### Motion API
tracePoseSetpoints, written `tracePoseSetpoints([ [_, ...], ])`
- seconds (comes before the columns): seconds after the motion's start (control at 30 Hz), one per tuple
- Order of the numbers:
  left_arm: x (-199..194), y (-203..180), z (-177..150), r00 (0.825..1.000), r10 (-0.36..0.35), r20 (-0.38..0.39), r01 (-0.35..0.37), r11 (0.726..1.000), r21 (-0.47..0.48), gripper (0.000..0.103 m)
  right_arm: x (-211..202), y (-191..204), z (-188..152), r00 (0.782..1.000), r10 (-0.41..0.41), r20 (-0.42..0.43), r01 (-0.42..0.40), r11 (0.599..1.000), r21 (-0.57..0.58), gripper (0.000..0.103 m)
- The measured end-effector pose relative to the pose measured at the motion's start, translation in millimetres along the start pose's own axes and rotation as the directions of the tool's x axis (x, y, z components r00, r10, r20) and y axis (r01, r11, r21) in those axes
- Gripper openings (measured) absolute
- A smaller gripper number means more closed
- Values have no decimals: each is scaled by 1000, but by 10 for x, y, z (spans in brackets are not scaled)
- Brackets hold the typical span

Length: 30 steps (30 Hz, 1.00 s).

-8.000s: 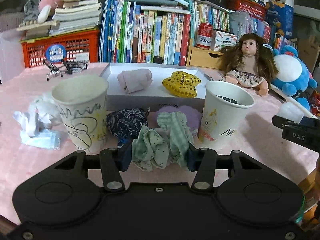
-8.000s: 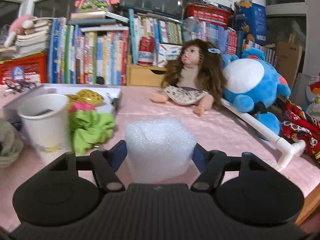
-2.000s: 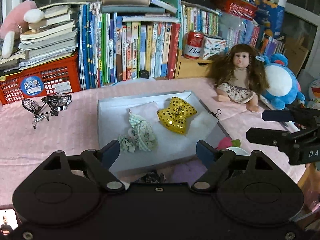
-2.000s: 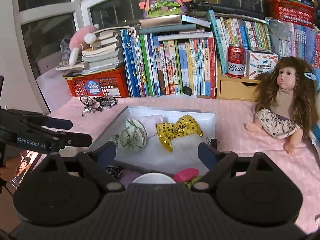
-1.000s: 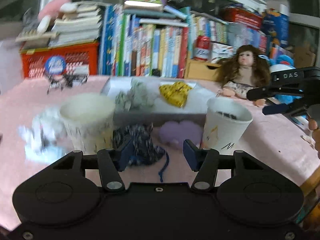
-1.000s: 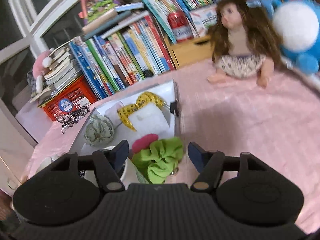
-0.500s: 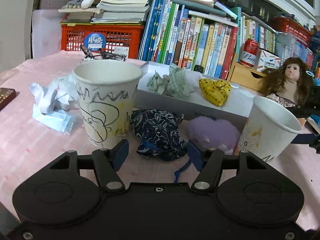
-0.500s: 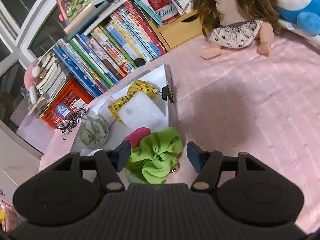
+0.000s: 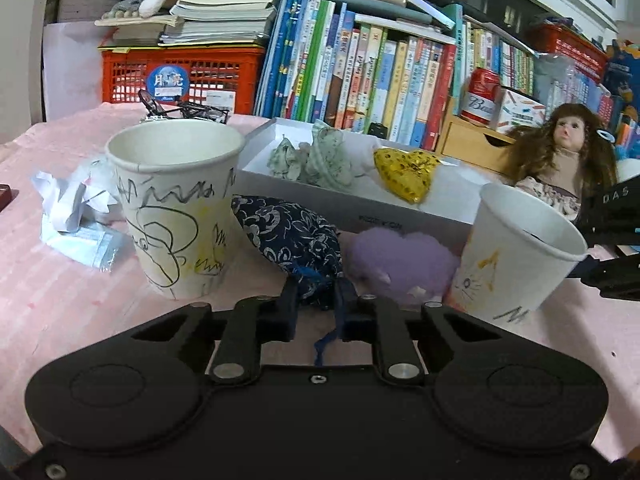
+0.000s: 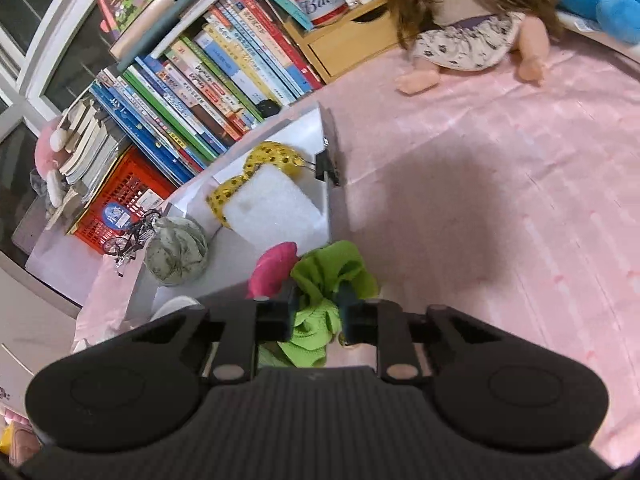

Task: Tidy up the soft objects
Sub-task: 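Grasp and lift the navy pouch with the left gripper while the right grasps the green scrunchie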

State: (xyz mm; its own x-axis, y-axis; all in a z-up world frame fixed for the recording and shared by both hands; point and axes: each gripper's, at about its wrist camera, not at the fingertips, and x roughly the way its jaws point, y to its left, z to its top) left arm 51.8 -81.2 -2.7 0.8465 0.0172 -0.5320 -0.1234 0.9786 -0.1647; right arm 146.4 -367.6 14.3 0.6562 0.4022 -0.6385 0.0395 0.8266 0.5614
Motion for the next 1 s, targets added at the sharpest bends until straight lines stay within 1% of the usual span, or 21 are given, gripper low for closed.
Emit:
tracePoseSetpoints([
  [0.17,-172,102,-40,998,-47,-29,47,999,-9,15,-155,-126,-28,1000,-21,0,21,1000,6,21],
  [0.37,-447,149,-137,990,-122,-72,125,992,31,15,-373,-175,-78,996,-84,25,85,996,-32,21],
  [0.47,-574,167,-179,985,-151,-89,156,986,58,16,-505,-188,-140,995,-91,27,92,995,-49,18],
  [0.53,-649,190,-202,981,-170,-94,177,982,70,17,-617,-190,-186,994,-101,37,103,992,-69,18],
  [0.6,-695,199,-212,980,-174,-96,182,979,87,25,-719,-181,-235,991,-118,55,123,987,-101,19],
  [0.63,-721,205,-216,982,-168,-88,176,980,93,27,-757,-172,-254,989,-129,69,136,984,-117,21],
  [0.7,-762,209,-210,987,-147,-61,153,983,102,39,-798,-146,-288,982,-155,105,171,972,-159,25],
  [0.73,-780,204,-203,989,-139,-48,144,984,109,42,-811,-137,-298,979,-165,120,184,967,-175,28],
  [0.77,-792,199,-196,990,-133,-37,137,984,115,48,-813,-118,-312,975,-173,137,198,960,-197,46],
  [0.8,-803,188,-192,992,-125,-20,127,984,122,54,-801,-91,-328,971,-179,157,211,952,-222,58],
  [0.83,-802,180,-183,993,-117,-7,116,985,130,57,-787,-65,-340,968,-181,176,221,944,-244,64],
  [0.87,-791,158,-173,995,-104,2,102,985,139,61,-763,-32,-360,963,-185,194,234,934,-271,67],
  [0.9,-779,145,-167,996,-94,8,92,985,145,66,-722,12,-385,957,-193,218,255,917,-308,69],
  [0.93,-762,132,-162,996,-89,12,86,985,146,69,-690,41,-415,952,-195,237,269,901,-340,71],
  [0.97,-741,125,-158,996,-87,16,84,986,144,76,-645,76,-437,947,-197,252,283,885,-370,77],
  [1.0,-708,123,-153,996,-86,17,82,987,141,79,-593,116,-455,943,-204,263,300,865,-403,80],
])
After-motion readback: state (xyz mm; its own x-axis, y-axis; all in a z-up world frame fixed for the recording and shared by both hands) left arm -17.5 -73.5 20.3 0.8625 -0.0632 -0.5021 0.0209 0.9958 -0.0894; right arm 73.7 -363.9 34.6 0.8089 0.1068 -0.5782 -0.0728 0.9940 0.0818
